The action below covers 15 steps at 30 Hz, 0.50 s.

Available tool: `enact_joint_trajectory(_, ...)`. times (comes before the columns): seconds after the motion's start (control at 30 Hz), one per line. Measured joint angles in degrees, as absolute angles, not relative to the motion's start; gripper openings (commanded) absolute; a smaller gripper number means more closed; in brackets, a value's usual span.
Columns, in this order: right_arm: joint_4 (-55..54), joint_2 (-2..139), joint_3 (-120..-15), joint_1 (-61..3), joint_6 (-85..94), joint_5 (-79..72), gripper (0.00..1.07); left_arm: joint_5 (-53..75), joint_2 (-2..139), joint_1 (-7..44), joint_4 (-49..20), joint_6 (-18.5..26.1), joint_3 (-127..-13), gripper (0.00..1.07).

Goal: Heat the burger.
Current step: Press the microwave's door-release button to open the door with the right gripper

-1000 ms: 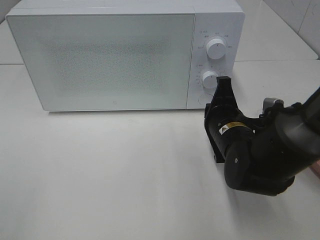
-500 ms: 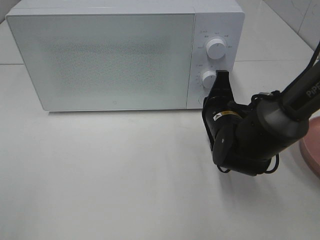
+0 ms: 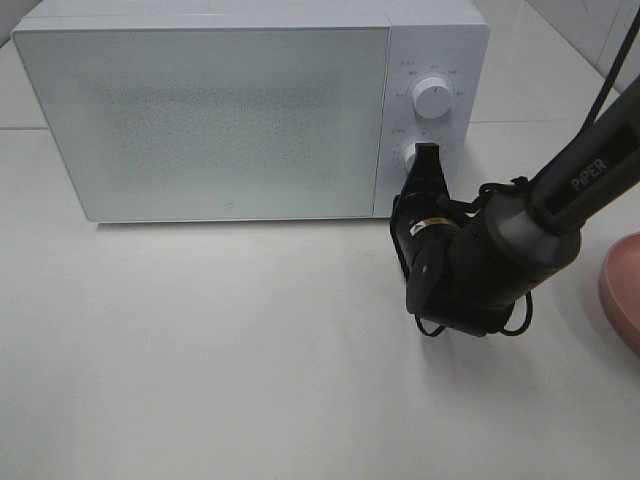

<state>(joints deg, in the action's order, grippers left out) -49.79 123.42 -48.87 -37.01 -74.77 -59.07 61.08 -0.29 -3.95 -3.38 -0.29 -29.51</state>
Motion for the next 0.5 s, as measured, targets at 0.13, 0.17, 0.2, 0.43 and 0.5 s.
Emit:
enact_joint_trajectory(0.13,-49.8,123.5,-49.2,-35.7,-73.7,-59.4,0.02,61.1,-0.3,-4.0,-3.4,-0.3,-29.5,1.0)
enact_joint_trajectory(0.17,-49.8,123.5,-49.2,-35.0,-73.4,-59.0,0.02,61.1,-0.3,-4.0,-3.4,-0.3,-29.5,1.0)
enact_joint_trajectory(0.2,-49.8,123.5,-49.2,-35.0,-73.4,-59.0,0.02,61.1,-0.3,-4.0,-3.4,-0.3,-29.5,1.0)
enact_joint_trajectory(0.43,-48.4,123.5,-49.2,-34.7,-73.4,-57.0,0.0,61.1,-0.3,-4.0,-3.4,-0.3,-29.5,1.0)
enact_joint_trajectory(0.5,-48.1,123.5,-49.2,-34.6,-73.4,-57.0,0.0,61.1,-0.3,-4.0,-3.4,-0.3,-29.5,1.0)
